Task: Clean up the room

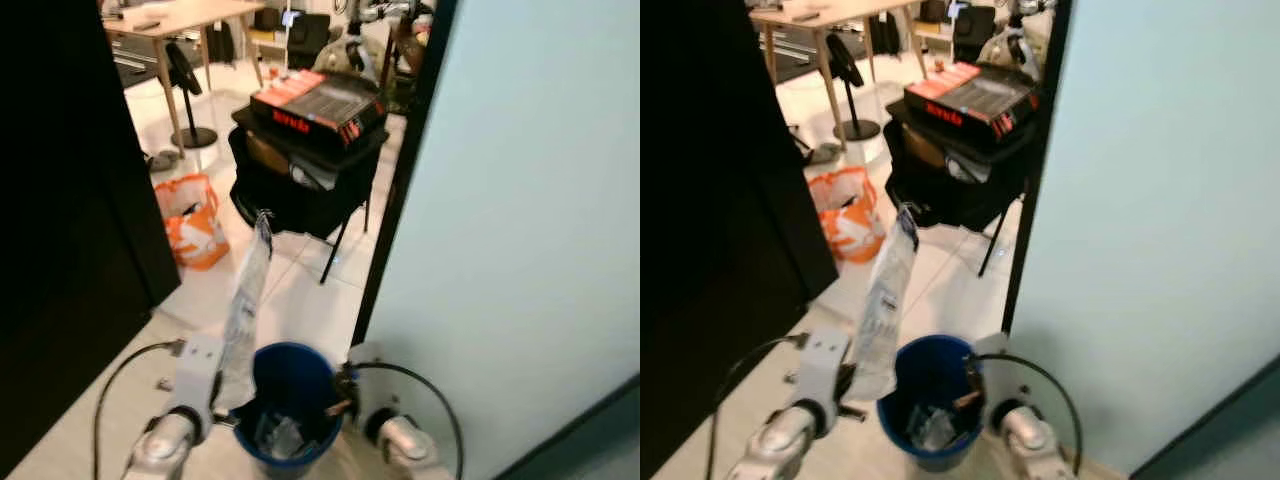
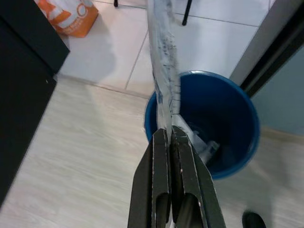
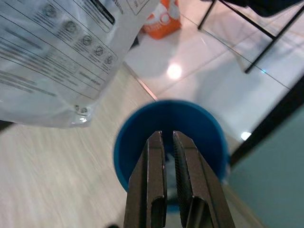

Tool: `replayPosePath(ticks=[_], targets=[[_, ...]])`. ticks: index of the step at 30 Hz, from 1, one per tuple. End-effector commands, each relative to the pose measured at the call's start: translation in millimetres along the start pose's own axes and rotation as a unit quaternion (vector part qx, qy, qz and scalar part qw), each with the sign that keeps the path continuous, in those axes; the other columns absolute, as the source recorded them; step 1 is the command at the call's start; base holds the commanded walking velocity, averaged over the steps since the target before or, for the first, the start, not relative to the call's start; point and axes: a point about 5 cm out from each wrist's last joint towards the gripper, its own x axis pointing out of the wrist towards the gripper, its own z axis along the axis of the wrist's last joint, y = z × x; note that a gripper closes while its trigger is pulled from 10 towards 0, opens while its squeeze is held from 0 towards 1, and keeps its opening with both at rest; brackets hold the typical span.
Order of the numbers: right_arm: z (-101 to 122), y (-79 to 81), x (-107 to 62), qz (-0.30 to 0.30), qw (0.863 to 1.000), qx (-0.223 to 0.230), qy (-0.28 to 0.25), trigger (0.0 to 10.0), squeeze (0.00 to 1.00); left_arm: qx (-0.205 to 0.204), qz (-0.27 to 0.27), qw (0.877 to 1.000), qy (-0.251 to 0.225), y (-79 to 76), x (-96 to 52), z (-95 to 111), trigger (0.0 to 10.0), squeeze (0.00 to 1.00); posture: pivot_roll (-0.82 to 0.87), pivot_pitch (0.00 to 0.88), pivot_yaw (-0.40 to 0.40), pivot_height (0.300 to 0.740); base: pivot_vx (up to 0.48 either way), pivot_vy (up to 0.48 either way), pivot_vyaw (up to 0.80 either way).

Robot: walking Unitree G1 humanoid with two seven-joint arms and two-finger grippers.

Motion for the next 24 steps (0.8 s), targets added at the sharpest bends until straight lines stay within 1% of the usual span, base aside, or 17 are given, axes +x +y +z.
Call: replayPosePath(ticks=[1,4,13,15,21,22,23,24], targets=[[-9.5,-8.0,-6.0,-0.01,1.0,-0.002,0.019,10.0,0.0,-0.004,-0.016,1.0,0.001,-5.5,-0.2,-0.7,10.0,0.0,0.0,0.096,-0.045,0.74,0.277,0.0,0.0],[-11.9,-8.2,-6.8,-0.011,1.0,-0.004,0.024,10.0,0.0,0.005,-0.023,1.0,0.011,-7.8,-0.1,-2.3,10.0,0.0,0.0,0.099,-0.044,0.74,0.092,0.0,0.0],[-13.1,-8.0,-7.3,-0.012,1.0,-0.003,0.028,10.0,0.0,0.004,-0.019,1.0,0.007,-7.1,-0.3,-2.0,10.0,0.0,0.0,0.105,-0.041,0.74,0.0,0.0,0.0],[-12.8,-8.1,-7.1,-0.013,1.0,-0.003,0.027,10.0,0.0,0.014,-0.021,1.0,0.009,-7.6,0.3,-1.8,10.0,0.0,0.0,0.109,-0.043,0.74,0.0,0.0,0.0],[-12.4,-8.2,-6.8,-0.012,1.0,-0.004,0.028,10.0,0.0,0.02,-0.016,1.0,0.017,-7.2,1.7,-3.2,10.0,0.0,0.0,0.113,-0.045,0.74,0.0,-0.464,0.0],[-12.4,-8.3,-6.8,-0.012,1.0,-0.004,0.028,10.0,0.0,0.013,-0.013,1.0,0.017,-7.2,1.8,-3.6,10.0,0.0,0.0,0.113,-0.045,0.74,0.0,-0.341,0.0],[-12.4,-8.3,-6.9,-0.012,1.0,-0.005,0.028,10.0,0.0,-0.004,-0.008,1.0,0.019,-6.6,1.7,-4.3,10.0,0.0,0.0,0.113,-0.045,0.74,0.0,0.0,0.0],[-13.0,-8.3,-6.9,-0.011,0.999,-0.003,0.03,10.0,0.0,-0.003,-0.006,1.0,0.019,-6.4,2.0,-4.8,10.0,0.0,0.0,0.114,-0.046,0.74,0.0,0.0,0.0]])
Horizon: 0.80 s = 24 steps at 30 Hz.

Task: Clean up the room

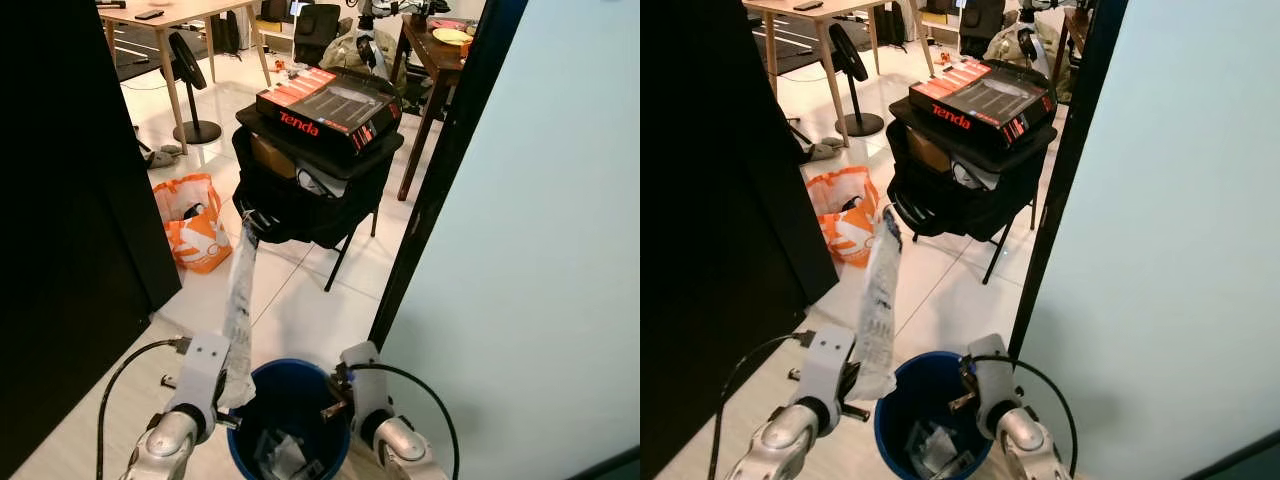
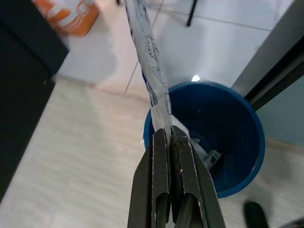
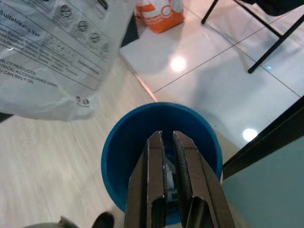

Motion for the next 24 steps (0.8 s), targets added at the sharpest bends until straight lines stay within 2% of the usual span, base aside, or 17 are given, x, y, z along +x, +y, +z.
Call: replayPosePath(ticks=[1,4,6,7,10,13,14,15,16,17,18,19,20,21,22,23,24], targets=[[-9,-3.9,-4.1,-0.005,1.0,0.0,0.02,10.0,0.0,-0.009,-0.003,1.0,0.013,-3.9,-0.1,-6,10.0,0.0,0.0,0.114,-0.046,0.74,0.0,0.0,0.0],[-10,-3.9,-4.1,-0.003,1.0,0.003,0.028,10.0,0.0,0.001,-0.006,1.0,0.018,-4.7,0.7,-8,10.0,0.0,0.0,0.113,-0.048,0.74,0.0,0.0,0.0],[-16,-1.5,-4.3,0.019,0.998,-0.012,0.054,10.0,0.0,0.05,-0.023,0.998,0.033,-6.6,0.8,-12,10.0,0.0,0.0,0.113,-0.048,0.74,0.0,0.0,0.0],[-16,-1.5,-4.3,0.019,0.998,-0.012,0.054,10.0,0.0,0.05,-0.023,0.998,0.033,-6.6,0.8,-12,10.0,0.0,0.0,0.113,-0.048,0.74,0.0,0.0,0.0],[-22,-1.2,-5.2,0.037,0.996,-0.033,0.08,10.0,0.0,0.096,-0.024,0.994,0.048,-1.8,1.0,-17,10.0,0.0,0.0,0.117,-0.049,0.74,0.0,0.0,0.0],[-22,-1.8,-5.4,0.037,0.995,-0.034,0.084,10.0,0.0,0.109,-0.024,0.992,0.052,0.4,0.9,-19,10.0,0.0,0.0,0.117,-0.049,0.74,0.0,0.0,0.0],[-24,-2.6,-5.9,0.038,0.995,-0.035,0.088,10.0,0.0,0.128,-0.031,0.989,0.063,3.3,-0.1,-22,10.0,0.0,0.0,0.117,-0.049,0.74,0.0,0.0,0.0],[-27,-3.0,-6.8,0.041,0.994,-0.038,0.098,10.0,0.0,0.176,-0.058,0.979,0.082,5.1,-2.6,-28,10.0,0.0,0.0,0.119,-0.051,0.74,0.0,0.0,0.0],[-27,-3.0,-6.8,0.041,0.994,-0.038,0.098,10.0,0.0,0.176,-0.058,0.979,0.082,5.1,-2.6,-28,10.0,0.0,0.0,0.119,-0.051,0.74,0.0,0.0,0.0],[-29,-3.3,-7.5,0.044,0.993,-0.041,0.105,10.0,0.0,0.209,-0.078,0.97,0.098,6.5,-4.6,-33,10.0,0.0,0.0,0.119,-0.051,0.74,0.0,0.0,0.0],[-29,-3.3,-7.5,0.044,0.993,-0.041,0.105,10.0,0.0,0.209,-0.078,0.97,0.098,6.5,-4.6,-33,10.0,0.0,0.0,0.119,-0.051,0.74,0.0,0.0,0.0],[-30,-3.3,-8.0,0.046,0.992,-0.042,0.107,10.0,0.0,0.268,-0.104,0.95,0.119,8.5,-7.8,-41,10.0,0.0,0.0,0.119,-0.051,0.735,0.0,0.0,0.0],[-30,-3.3,-8.0,0.046,0.992,-0.042,0.107,10.0,0.0,0.268,-0.104,0.95,0.119,8.5,-7.8,-41,10.0,0.0,0.0,0.119,-0.051,0.735,0.0,0.0,0.0],[-31,-3.6,-8.3,0.047,0.992,-0.046,0.109,10.0,0.0,0.32,-0.124,0.93,0.131,10.0,-9.9,-46,10.0,0.0,0.0,0.122,-0.053,0.73,0.0,0.0,0.0],[-31,-3.4,-8.1,0.048,0.992,-0.048,0.109,10.0,0.0,0.345,-0.13,0.92,0.137,11.1,-10.2,-48,10.0,0.0,0.0,0.121,-0.052,0.725,0.0,0.0,0.0],[-30,-2.7,-7.5,0.051,0.992,-0.047,0.109,10.0,0.0,0.366,-0.139,0.91,0.136,9.5,-9.5,-50,10.0,0.0,0.0,0.124,-0.051,0.72,0.0,0.0,0.0],[-30,-2.7,-7.5,0.051,0.992,-0.047,0.109,10.0,0.0,0.366,-0.139,0.91,0.136,9.5,-9.5,-50,10.0,0.0,0.0,0.124,-0.051,0.72,0.0,0.0,0.0]])
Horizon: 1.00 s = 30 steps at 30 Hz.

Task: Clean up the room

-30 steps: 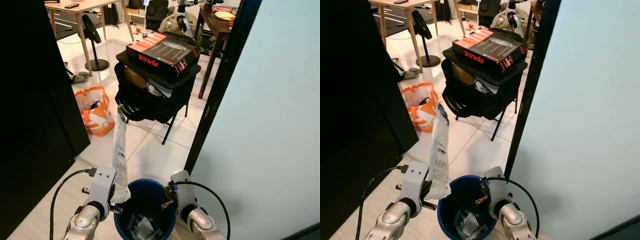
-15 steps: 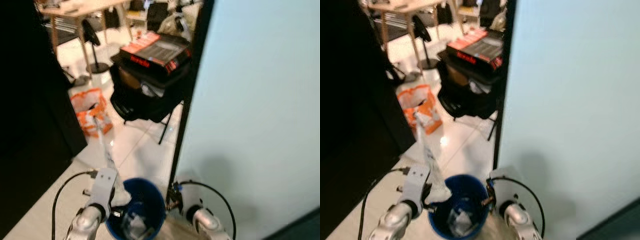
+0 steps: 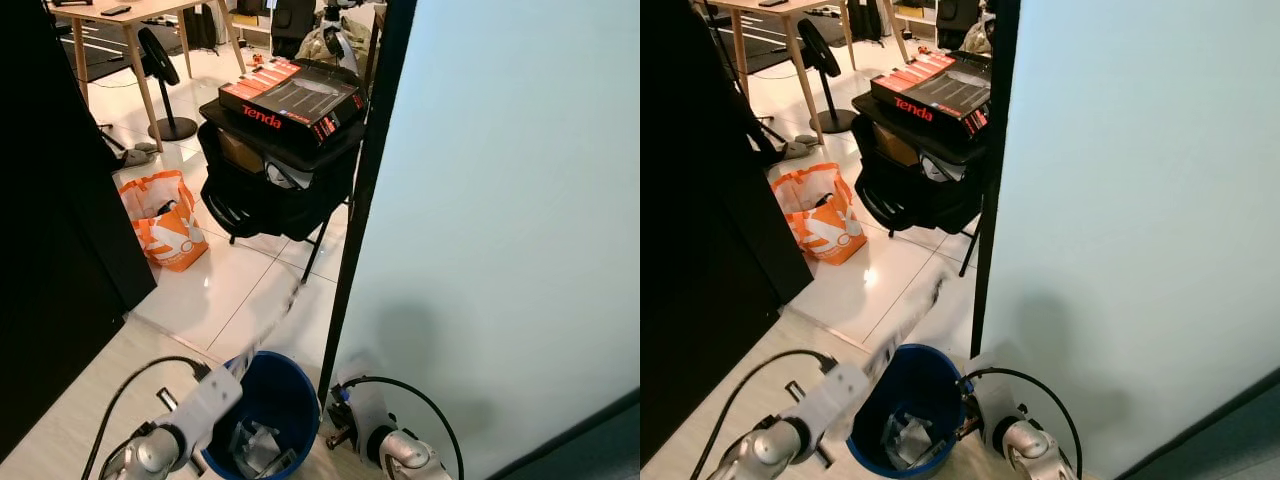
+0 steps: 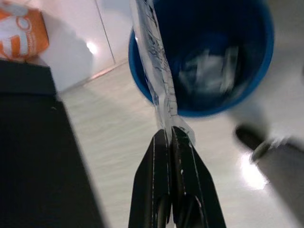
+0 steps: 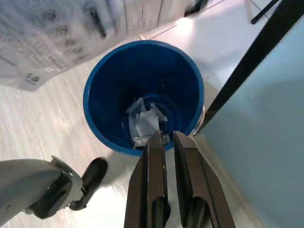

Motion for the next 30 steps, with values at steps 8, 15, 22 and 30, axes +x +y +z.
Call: replayPosePath(ticks=[8,15,22,30], targets=[[-2,4.0,1.7,0.015,1.0,-0.004,0.011,10.0,0.0,0.051,-0.011,0.999,-0.013,-12.1,7.9,6,10.0,0.0,0.0,0.127,-0.055,0.705,0.0,0.0,0.0],[0,8.6,1.3,0.028,0.999,-0.021,0.002,10.0,0.0,0.1,0.012,0.994,-0.031,-18.0,22.7,19,10.0,0.0,-0.02,0.127,-0.054,0.7,0.0,0.0,0.0],[1,9.1,-0.5,0.032,0.999,-0.014,-0.006,10.0,0.0,0.114,0.005,0.993,-0.034,-21.0,25.7,20,10.0,0.0,-0.03,0.121,-0.051,0.695,0.0,0.0,0.0],[0,12.8,-1.6,0.048,0.999,-0.01,-0.008,10.0,0.0,0.119,0.001,0.992,-0.046,-23.6,28.8,22,10.0,0.0,-0.03,0.115,-0.052,0.665,0.0,0.0,0.0]])
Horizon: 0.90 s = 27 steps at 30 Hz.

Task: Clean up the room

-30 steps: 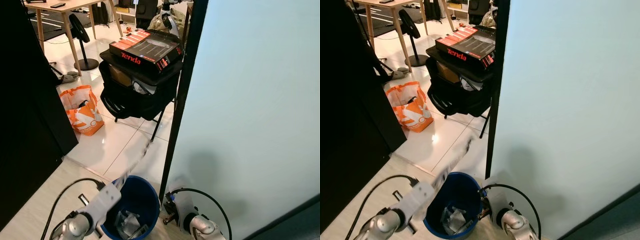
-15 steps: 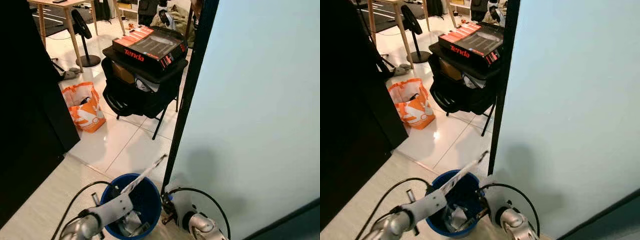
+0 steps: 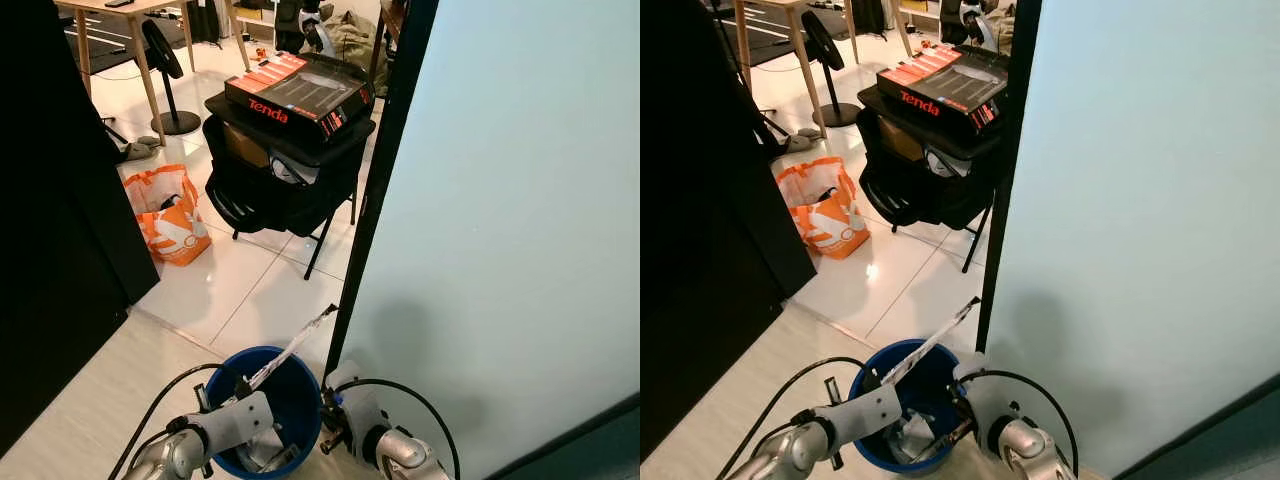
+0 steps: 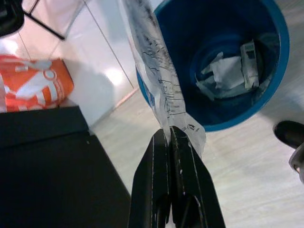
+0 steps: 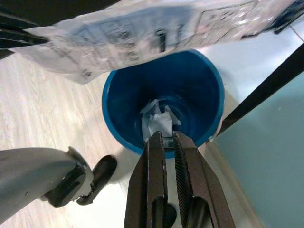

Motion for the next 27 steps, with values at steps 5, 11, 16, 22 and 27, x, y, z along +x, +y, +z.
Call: replayPosePath(ticks=[5,11,16,22,27], targets=[[-5,5.9,-1.1,0.016,1.0,0.005,0.005,10.0,0.0,0.009,-0.018,1.0,-0.001,-9.3,0.3,-3,10.0,0.0,-0.03,0.116,-0.054,0.65,0.0,0.0,0.0],[-4,8.7,-0.9,0.028,1.0,0.0,0.006,10.0,0.0,0.012,-0.02,1.0,-0.004,-9.9,0.9,-3,10.0,0.0,-0.03,0.122,-0.057,0.646,0.0,0.0,0.0],[-3,11.5,-1.4,0.041,0.999,-0.006,0.002,10.0,0.0,0.025,-0.025,0.999,-0.005,-10.2,1.0,-6,10.0,0.0,-0.04,0.136,-0.061,0.646,0.0,0.0,0.0],[7,19.1,0.0,0.089,0.996,-0.017,-0.017,10.0,0.0,0.037,-0.016,0.999,0.004,2.3,3.0,-13,10.0,0.0,-0.05,0.167,-0.076,0.631,0.0,0.0,0.0],[17,26.8,2.5,0.129,0.99,-0.051,-0.019,10.0,0.0,0.059,0.001,0.998,0.011,24.0,4.5,-17,10.0,0.0,-0.06,0.222,-0.105,0.626,0.0,0.0,0.0]])
